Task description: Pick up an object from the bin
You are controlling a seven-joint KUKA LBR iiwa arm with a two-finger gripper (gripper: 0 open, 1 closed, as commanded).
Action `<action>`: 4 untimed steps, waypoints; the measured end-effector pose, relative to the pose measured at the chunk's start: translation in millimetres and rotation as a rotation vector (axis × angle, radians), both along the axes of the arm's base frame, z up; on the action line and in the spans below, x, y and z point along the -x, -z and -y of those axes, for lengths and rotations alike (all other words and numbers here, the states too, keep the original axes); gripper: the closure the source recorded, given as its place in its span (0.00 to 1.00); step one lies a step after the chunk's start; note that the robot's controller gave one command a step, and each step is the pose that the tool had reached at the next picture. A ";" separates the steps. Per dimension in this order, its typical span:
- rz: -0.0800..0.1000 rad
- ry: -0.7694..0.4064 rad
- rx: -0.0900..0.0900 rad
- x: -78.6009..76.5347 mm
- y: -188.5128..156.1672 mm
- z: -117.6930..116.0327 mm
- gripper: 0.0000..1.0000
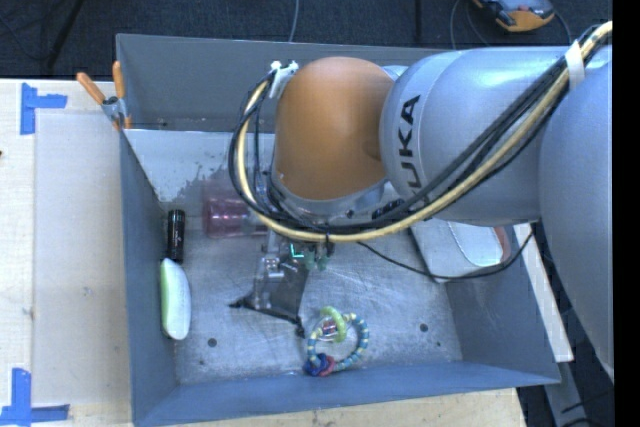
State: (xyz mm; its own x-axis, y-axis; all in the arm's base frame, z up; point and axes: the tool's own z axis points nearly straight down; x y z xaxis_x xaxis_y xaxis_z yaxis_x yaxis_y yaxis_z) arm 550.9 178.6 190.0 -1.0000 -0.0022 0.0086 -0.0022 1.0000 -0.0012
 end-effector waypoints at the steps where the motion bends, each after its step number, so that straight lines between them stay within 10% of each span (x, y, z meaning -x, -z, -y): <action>1: 0.007 0.004 -0.001 -2.0 -3.9 1.0 0.00; 2: 0.010 0.066 -0.002 13.8 62.9 41.6 0.00; 4: 0.010 0.032 -0.002 -7.5 63.8 76.7 0.00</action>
Offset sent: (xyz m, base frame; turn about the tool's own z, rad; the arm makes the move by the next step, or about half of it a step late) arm -0.0272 -0.0774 -0.1200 0.1184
